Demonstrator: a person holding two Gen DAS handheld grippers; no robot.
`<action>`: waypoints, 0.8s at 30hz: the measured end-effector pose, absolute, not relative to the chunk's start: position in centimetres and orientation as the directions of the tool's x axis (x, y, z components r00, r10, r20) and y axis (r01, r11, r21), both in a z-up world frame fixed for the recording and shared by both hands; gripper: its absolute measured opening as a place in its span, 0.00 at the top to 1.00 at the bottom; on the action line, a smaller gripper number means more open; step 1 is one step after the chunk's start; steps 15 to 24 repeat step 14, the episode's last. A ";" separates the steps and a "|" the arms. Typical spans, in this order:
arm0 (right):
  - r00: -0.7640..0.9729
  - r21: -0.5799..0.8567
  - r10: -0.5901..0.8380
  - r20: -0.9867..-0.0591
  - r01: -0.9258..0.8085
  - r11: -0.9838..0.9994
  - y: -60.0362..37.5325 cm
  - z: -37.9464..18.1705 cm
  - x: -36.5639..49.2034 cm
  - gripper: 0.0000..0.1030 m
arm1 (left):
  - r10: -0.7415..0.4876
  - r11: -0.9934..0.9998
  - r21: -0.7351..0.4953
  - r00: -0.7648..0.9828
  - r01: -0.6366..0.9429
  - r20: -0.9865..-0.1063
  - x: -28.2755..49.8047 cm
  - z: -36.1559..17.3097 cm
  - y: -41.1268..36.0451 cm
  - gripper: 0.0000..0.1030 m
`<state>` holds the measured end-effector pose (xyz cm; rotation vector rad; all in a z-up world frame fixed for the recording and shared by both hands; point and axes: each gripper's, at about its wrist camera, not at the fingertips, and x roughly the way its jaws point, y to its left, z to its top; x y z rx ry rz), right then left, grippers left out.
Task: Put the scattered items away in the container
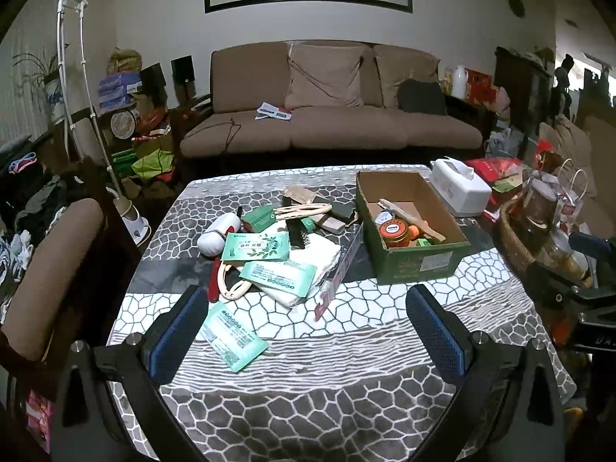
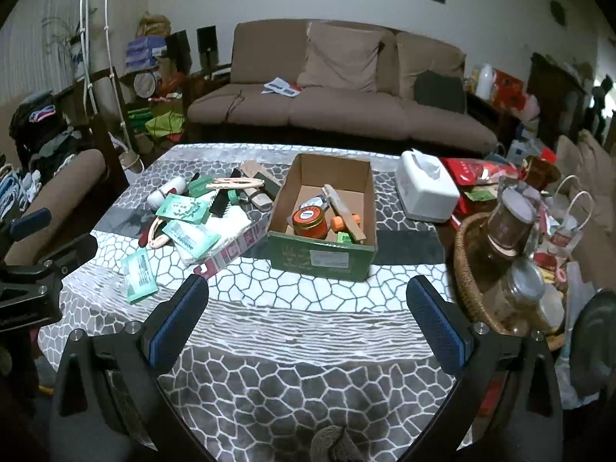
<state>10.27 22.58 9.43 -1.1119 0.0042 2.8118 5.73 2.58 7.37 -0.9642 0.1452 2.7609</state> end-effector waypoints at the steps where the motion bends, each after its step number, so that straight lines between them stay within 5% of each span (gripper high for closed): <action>1: -0.724 -0.040 0.108 -0.682 -0.111 -0.993 22.6 9.4 10.3 0.00 | 0.172 -0.971 0.023 -0.758 -0.240 -0.629 5.7 7.3 2.7 0.00; 24: -0.723 -0.043 0.113 -0.681 -0.115 -0.992 22.7 9.3 10.3 0.00 | 0.172 -0.972 0.014 -0.749 -0.235 -0.640 5.5 6.8 2.7 0.00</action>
